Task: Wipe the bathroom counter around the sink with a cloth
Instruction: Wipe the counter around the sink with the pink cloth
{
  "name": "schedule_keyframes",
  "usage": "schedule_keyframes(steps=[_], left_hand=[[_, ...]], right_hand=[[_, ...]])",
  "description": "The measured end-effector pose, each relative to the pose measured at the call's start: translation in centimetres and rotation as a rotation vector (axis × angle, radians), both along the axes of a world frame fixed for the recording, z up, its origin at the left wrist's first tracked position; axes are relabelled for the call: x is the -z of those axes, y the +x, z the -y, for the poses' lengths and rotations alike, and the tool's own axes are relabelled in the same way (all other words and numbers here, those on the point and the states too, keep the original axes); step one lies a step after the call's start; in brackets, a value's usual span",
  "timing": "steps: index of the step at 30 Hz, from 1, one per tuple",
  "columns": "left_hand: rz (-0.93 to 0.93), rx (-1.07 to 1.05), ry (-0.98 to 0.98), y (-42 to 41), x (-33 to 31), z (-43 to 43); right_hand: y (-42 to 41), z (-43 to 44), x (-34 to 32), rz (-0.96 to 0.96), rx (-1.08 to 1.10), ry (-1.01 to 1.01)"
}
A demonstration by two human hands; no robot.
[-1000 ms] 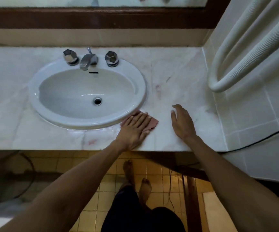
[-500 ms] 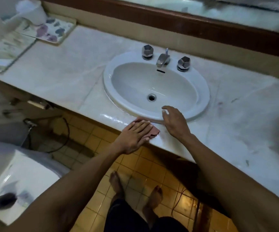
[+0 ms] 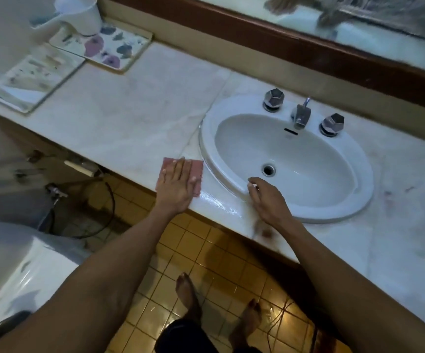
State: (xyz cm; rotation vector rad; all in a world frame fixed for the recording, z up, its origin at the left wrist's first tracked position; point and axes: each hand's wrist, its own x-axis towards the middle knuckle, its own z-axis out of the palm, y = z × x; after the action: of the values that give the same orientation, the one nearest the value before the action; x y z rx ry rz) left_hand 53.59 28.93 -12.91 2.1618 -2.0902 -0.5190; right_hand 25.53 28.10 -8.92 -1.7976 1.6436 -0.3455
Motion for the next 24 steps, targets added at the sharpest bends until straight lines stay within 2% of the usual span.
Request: schedule_keyframes(steps=[4, 6, 9, 10, 12, 15, 19, 21, 24], left_hand=[[-0.104, -0.113, -0.029, -2.8, 0.4, -0.8], [-0.109, 0.063, -0.004, -1.0, 0.5, -1.4], [-0.022, 0.473, -0.024, 5.0, 0.5, -0.9], [-0.019, 0.518, -0.041, 7.4, 0.6, -0.1], [-0.016, 0.403, -0.056, 11.6, 0.6, 2.0], [0.015, 0.089, -0.015, 14.5, 0.7, 5.4], [-0.048, -0.222, 0.026, 9.2, 0.5, 8.1], [-0.062, -0.183, 0.004, 5.7, 0.4, 8.5], [-0.074, 0.090, -0.020, 3.6, 0.5, 8.5]], right_hand=[[4.3, 2.1, -0.5, 0.024, 0.037, -0.007], [6.4, 3.3, -0.4, 0.015, 0.026, -0.019], [9.2, 4.9, -0.3, -0.009, 0.003, -0.035], [10.1, 5.4, -0.2, -0.020, -0.004, -0.043], [11.5, 6.2, -0.1, -0.039, -0.003, -0.053], [12.7, 7.1, 0.0, -0.052, 0.022, -0.054], [13.4, 8.1, 0.3, -0.084, 0.030, -0.078], [13.5, 8.7, 0.5, -0.061, 0.065, -0.082], [13.8, 10.2, 0.4, 0.019, 0.091, -0.082]])
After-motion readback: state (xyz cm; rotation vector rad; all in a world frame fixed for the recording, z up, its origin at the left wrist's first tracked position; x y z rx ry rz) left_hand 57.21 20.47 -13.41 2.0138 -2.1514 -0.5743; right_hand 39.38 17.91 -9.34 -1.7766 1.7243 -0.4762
